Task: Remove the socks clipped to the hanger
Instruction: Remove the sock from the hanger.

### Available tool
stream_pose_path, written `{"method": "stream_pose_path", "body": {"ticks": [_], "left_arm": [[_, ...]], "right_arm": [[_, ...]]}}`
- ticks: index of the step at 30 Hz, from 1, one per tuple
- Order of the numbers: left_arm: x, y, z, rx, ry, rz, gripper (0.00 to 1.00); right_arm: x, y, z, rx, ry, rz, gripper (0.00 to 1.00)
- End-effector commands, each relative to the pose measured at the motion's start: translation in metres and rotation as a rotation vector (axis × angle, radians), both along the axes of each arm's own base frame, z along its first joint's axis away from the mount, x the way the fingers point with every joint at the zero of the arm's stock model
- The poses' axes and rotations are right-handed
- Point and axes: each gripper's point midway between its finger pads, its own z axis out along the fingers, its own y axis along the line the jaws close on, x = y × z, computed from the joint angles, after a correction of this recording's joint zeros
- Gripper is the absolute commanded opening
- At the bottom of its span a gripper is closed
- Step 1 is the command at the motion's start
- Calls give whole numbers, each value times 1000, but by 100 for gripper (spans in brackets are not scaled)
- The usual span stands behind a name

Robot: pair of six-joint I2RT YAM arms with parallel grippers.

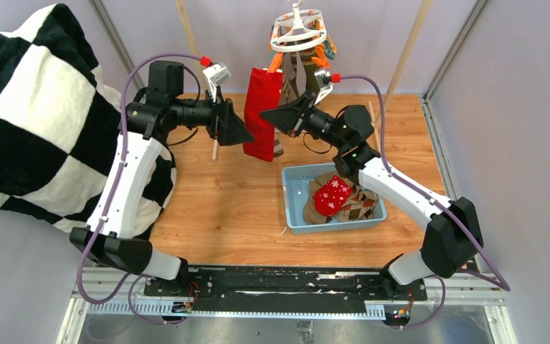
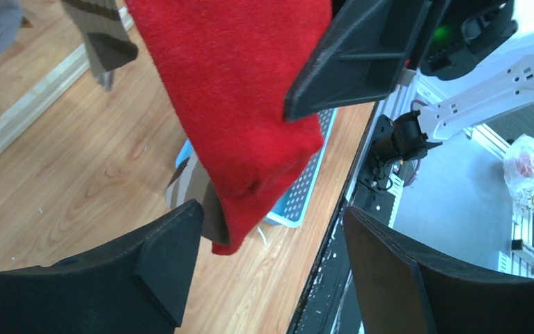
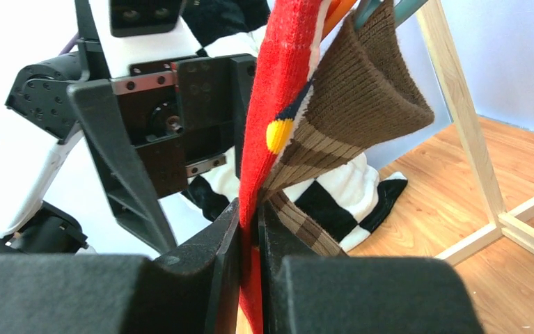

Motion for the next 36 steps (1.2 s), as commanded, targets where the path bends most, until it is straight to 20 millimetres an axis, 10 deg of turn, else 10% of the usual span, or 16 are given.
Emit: {"method": "stream_pose_path", "body": {"ticks": [1,8,14,25,36], "left_arm": [[5,-8,-3,-10,20,-32,76],[1,-14,0,-40,46,-76,35],[-7,-14,2,-45,50,-76,2],[-10,-6,-4,-11,34,-23,0],[-25,-4,11,-34,3,-27,1]], "right_arm": [[-25,0,22,3,-30,67,17],[-24,2,20,-15,-8,73,20],[-13,-5,7,-74,41,-17,48],[6,-62,-2,-181,83,-377,76],[-36,-32,-12,-147,129,-103,76]]}}
